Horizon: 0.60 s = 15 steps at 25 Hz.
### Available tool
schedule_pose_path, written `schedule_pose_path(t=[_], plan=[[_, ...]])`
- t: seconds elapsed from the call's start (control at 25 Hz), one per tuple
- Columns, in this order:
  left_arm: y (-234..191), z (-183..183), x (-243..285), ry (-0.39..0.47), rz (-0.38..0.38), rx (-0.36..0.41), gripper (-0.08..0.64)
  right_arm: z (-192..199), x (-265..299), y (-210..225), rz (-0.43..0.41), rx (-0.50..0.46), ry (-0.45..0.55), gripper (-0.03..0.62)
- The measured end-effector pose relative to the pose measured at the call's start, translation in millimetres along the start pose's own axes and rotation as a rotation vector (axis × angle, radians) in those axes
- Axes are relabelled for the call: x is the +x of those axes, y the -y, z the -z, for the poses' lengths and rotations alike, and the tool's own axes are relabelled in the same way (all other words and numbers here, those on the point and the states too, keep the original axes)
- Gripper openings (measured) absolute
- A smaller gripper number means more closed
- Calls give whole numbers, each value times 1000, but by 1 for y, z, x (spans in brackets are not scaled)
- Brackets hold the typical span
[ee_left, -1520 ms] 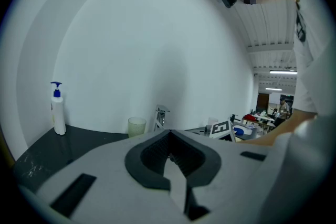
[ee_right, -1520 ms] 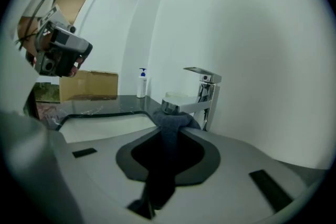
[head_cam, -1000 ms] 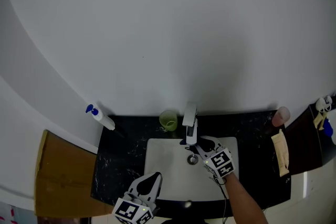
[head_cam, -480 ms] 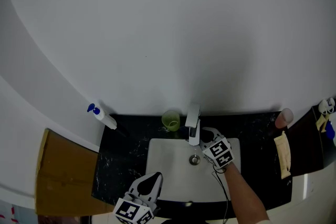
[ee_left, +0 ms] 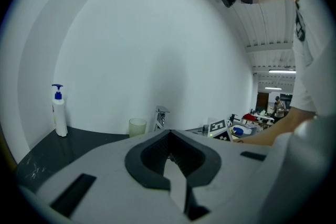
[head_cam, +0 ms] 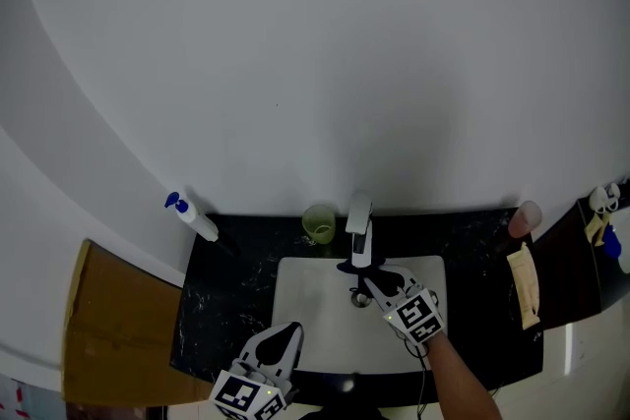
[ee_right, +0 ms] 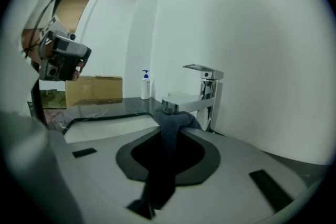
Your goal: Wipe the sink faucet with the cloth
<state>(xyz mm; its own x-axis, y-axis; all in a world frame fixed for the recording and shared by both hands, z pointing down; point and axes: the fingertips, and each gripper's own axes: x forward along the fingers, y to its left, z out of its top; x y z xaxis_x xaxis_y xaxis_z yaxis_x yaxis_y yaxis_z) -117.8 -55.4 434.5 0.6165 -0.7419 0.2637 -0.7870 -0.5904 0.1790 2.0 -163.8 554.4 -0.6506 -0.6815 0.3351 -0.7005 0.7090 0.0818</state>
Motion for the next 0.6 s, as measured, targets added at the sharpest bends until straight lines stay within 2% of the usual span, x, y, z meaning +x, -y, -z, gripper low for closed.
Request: schedule_pose_path(t=[0.24,0.4,0.6], plan=[[14,-3,-4,25,44,6,0,2,-27,-18,24,47,6,58],[24,-5,-6,43,75,3,0,-2,-58,-21,90,99,21,58],[39,-7,-5,73,111,-11,0,-6,-127,-16,210,129,44,58]])
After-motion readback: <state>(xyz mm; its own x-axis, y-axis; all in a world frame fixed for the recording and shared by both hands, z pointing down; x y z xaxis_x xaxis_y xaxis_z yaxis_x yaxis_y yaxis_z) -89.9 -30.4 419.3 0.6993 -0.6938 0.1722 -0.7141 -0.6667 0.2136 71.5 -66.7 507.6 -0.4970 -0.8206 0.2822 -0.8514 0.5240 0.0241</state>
